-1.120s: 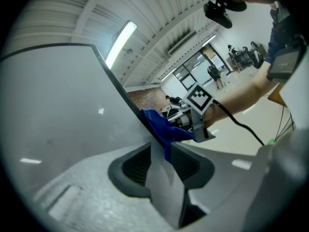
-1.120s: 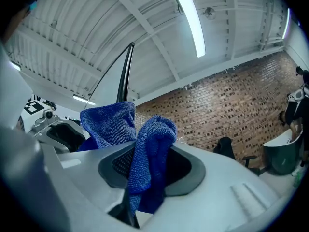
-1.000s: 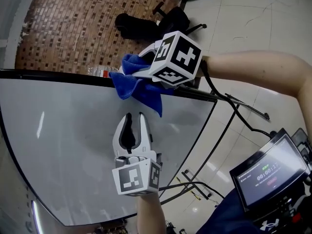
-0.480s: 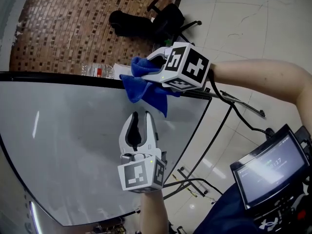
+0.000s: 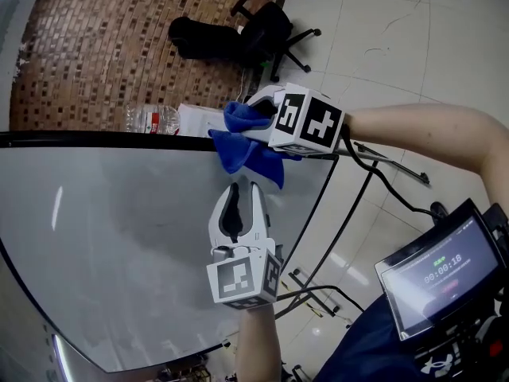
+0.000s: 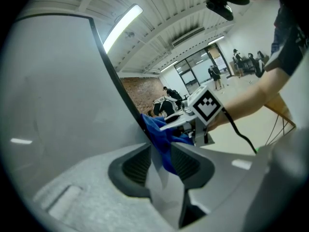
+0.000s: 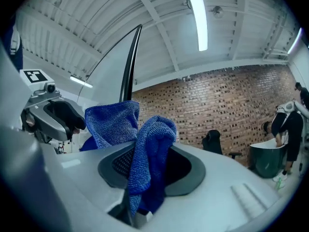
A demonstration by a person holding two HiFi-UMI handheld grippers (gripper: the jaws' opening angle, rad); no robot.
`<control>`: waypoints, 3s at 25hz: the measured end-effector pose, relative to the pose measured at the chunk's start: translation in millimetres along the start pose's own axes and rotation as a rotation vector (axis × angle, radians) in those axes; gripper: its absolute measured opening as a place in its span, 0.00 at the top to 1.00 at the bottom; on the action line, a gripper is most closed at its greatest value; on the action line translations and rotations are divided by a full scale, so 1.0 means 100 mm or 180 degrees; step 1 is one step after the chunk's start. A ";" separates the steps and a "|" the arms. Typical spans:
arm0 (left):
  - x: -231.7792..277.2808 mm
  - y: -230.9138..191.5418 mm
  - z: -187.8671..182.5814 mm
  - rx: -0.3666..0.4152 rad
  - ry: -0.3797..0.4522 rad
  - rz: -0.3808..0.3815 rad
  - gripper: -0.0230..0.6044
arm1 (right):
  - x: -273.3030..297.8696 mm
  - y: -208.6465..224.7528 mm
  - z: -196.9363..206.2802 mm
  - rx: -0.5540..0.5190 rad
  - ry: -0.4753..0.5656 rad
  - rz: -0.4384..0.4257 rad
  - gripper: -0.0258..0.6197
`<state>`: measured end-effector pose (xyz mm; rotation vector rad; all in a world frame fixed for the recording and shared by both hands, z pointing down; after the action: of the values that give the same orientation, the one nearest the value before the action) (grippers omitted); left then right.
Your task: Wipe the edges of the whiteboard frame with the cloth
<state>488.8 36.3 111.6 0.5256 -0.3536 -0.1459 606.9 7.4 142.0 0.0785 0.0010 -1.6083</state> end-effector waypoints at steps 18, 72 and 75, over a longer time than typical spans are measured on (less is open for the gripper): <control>0.16 0.35 0.64 -0.0290 -0.0322 0.0299 0.76 | -0.26 0.19 0.58 -0.0067 -0.0218 0.0374 0.75; 0.49 1.46 1.48 -0.0650 -0.0993 0.0844 0.76 | -0.40 -0.05 1.45 0.0704 0.0538 0.0328 0.75; 0.50 1.46 1.51 -0.0653 -0.1040 0.0843 0.76 | -0.37 -0.02 1.57 0.0774 0.0441 0.0332 0.75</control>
<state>487.0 80.1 323.0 0.2468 -0.7149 -0.0100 598.9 36.3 300.6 0.3724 -0.0904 -1.4899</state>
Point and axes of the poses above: the fingertips, and each gripper's own axes: x forward along the fingers, y to its right, z out of its underside, the point moved 1 cm from there along -x, backward along the fingers, and after that the axes turned 8 degrees about -z, right-handed, at the moved point
